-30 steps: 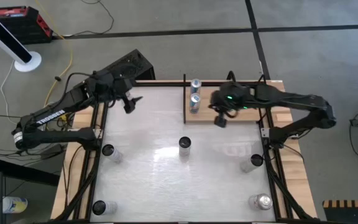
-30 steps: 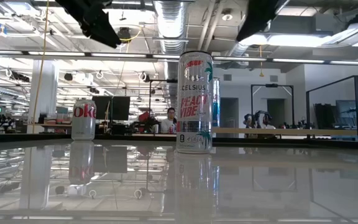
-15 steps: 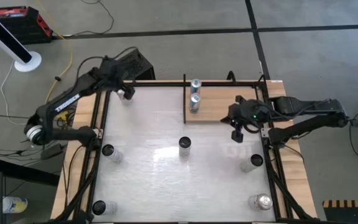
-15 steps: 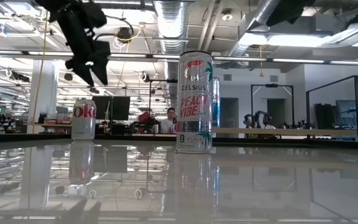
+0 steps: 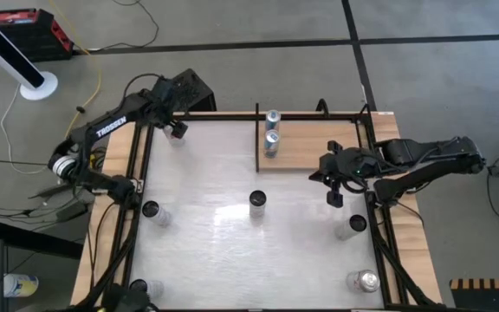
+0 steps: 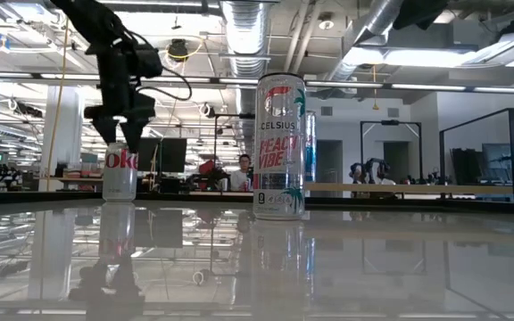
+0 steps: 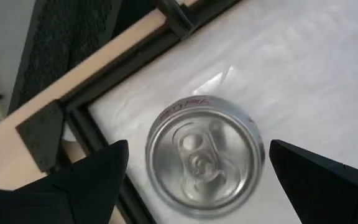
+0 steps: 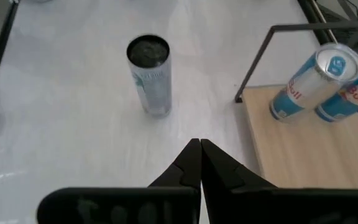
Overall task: Place canned beverage on shelf
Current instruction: Put the top red-silver soda can
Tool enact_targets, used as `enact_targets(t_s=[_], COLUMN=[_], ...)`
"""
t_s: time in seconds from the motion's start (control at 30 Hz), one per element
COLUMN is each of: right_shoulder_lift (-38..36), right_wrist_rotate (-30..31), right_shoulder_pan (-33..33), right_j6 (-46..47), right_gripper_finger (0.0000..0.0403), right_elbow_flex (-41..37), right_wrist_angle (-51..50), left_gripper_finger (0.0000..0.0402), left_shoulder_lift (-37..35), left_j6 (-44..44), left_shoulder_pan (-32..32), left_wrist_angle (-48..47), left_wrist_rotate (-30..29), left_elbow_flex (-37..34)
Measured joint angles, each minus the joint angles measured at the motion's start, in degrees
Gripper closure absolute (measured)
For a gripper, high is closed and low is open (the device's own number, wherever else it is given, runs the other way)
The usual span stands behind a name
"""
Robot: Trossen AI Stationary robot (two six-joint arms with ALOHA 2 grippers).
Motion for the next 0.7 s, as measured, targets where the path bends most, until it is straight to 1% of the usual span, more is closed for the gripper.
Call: enact_targets(t_s=[0.13, 0.23, 0.4, 0.5, 0.63, 0.7], right_shoulder_lift=[0.02, 0.02, -0.36, -0.65, -1.34, -1.62], right_wrist_rotate=[0.01, -0.01, -0.01, 0.00, 0.01, 0.01], right_shoulder_pan=[-0.08, -0.05, -0.03, -0.03, -0.03, -0.03], right_j6=[0.12, 0.31, 0.40, 0.47, 0.46, 0.46], right_gripper_finger=[0.0375, 0.0375, 0.0374, 0.0374, 0.0374, 0.0374], right_elbow_flex=[0.00, 0.00, 0.00, 0.00, 0.04, 0.00], right_wrist_angle=[-2.84, -3.77, -4.92, -4.98, -4.70, -5.00], left_gripper_finger=[0.0027, 0.0027, 0.0036, 0.0062, 0.0117, 0.0124], left_shoulder_lift=[3.07, 3.71, 3.71, 3.71, 3.71, 3.73], left_j6=[0.44, 0.46, 1.23, 2.58, 4.27, 5.19], left_shoulder_pan=[-0.01, -0.23, -0.24, -0.24, -0.24, -0.24], left_wrist_angle=[0.60, 0.64, -0.11, -1.26, -1.47, -1.56], left_wrist_rotate=[2.01, 0.14, -0.01, -0.12, -0.24, -0.28], left_elbow_flex=[0.01, 0.33, 0.42, 0.42, 0.42, 0.69])
